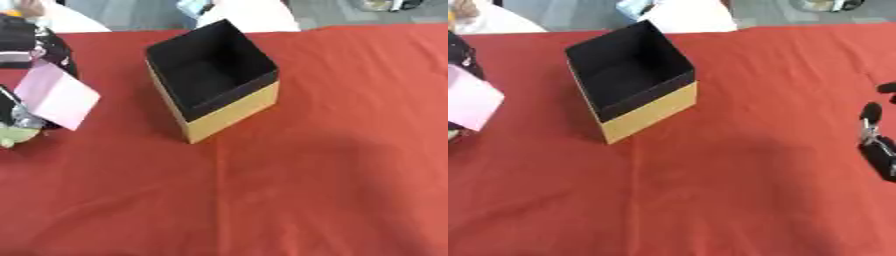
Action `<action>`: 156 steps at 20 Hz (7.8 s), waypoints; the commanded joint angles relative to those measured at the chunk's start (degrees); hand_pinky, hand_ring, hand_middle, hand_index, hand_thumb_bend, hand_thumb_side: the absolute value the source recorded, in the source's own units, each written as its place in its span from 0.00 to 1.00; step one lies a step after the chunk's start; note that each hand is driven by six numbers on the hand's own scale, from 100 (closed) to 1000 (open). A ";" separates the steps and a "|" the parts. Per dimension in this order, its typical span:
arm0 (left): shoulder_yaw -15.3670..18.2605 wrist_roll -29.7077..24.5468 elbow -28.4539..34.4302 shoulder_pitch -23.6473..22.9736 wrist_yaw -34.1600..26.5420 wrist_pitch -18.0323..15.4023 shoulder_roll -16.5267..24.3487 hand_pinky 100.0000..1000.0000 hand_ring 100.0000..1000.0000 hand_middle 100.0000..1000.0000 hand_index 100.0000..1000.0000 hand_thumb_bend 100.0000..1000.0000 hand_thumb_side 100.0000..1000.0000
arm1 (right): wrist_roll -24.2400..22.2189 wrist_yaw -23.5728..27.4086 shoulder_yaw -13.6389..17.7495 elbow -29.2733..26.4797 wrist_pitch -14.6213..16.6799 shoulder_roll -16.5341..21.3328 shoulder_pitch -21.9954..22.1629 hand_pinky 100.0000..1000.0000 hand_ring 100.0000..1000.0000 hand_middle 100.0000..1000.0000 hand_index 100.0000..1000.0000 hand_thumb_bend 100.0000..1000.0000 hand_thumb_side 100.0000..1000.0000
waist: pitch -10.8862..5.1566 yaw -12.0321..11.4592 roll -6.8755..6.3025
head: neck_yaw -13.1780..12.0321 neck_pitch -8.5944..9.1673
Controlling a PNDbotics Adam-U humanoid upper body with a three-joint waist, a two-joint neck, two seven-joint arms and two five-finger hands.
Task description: Pick up objects on the table and place them in the box.
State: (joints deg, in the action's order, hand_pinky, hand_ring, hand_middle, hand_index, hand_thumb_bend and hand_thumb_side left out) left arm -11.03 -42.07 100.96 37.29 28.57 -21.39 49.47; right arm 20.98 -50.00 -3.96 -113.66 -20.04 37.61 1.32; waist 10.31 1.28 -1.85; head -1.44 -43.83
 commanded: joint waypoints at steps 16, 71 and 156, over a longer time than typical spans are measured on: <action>-2.98 -2.03 -14.83 24.69 6.52 -2.70 -18.94 0.52 0.46 0.47 0.64 0.25 0.00 | 1.20 1.43 -0.47 -0.93 0.19 0.80 -2.70 0.44 0.42 0.45 0.66 0.00 0.00 | 3.36 2.37 0.34 | 0.31 -0.29; 1.13 18.18 -28.63 29.89 40.90 -7.54 -26.26 0.84 0.90 0.88 0.91 0.60 0.05 | 2.51 1.47 -0.60 -0.93 0.59 0.21 -4.09 0.44 0.42 0.45 0.66 0.00 0.00 | 5.11 3.04 -0.12 | 0.31 -0.29; 8.57 10.33 -38.01 6.13 34.78 0.48 0.89 0.75 0.81 0.73 0.97 0.75 0.61 | 7.49 1.61 -0.66 -0.93 -2.03 -4.73 -2.06 0.41 0.40 0.44 0.66 0.00 0.04 | 7.65 -5.49 3.49 | -5.58 -0.29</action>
State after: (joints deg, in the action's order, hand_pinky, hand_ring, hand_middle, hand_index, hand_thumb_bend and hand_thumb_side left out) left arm -2.98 -32.46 63.19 42.45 62.71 -21.13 48.97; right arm 28.11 -48.71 -4.96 -113.66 -22.01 32.04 -0.49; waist 18.78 -4.24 1.87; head -6.93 -43.83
